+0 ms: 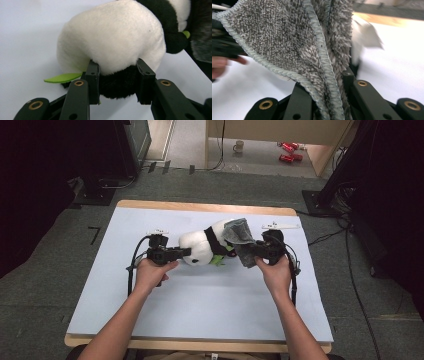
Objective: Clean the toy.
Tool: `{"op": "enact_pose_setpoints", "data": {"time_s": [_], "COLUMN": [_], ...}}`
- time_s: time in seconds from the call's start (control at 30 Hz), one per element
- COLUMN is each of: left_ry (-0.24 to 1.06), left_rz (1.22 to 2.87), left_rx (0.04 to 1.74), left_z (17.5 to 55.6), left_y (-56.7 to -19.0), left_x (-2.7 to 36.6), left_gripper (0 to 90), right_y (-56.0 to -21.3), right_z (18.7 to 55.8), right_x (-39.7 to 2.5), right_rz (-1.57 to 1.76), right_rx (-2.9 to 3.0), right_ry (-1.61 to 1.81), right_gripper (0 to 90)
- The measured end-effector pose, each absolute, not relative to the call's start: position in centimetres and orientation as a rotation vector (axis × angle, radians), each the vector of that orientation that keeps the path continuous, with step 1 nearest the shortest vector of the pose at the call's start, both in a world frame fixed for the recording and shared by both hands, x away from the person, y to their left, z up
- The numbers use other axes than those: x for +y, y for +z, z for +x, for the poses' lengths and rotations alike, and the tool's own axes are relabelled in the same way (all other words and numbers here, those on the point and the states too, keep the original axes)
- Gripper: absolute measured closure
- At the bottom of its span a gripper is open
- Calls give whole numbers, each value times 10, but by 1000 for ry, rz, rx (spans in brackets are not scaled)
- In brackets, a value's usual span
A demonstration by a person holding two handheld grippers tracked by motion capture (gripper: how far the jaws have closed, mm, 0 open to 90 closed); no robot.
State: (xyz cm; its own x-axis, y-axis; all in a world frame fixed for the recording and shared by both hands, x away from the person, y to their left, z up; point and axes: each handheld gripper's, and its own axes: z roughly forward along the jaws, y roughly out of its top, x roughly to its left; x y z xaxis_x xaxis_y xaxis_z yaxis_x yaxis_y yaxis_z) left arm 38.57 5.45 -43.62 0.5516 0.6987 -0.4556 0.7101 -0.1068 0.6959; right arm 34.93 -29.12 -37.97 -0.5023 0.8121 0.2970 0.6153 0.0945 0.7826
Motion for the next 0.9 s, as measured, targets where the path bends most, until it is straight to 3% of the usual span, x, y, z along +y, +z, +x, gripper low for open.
{"op": "enact_pose_setpoints", "data": {"time_s": [0.17,0.53,0.9], "left_ry": [-16,-7,44], "left_rz": [1814,1822,1861], "left_rx": [1176,1183,1142], "left_z": [387,384,384], "left_y": [-435,-432,-433], "left_x": [54,49,48], "left_gripper": [624,621,622], "right_y": [-377,-422,-424], "right_z": [345,348,351], "right_x": [-255,-190,-219], "right_rz": [1336,1230,1266], "right_rx": [2237,2418,2322], "right_ry": [1447,1382,1281], "right_gripper": [786,774,789]}}
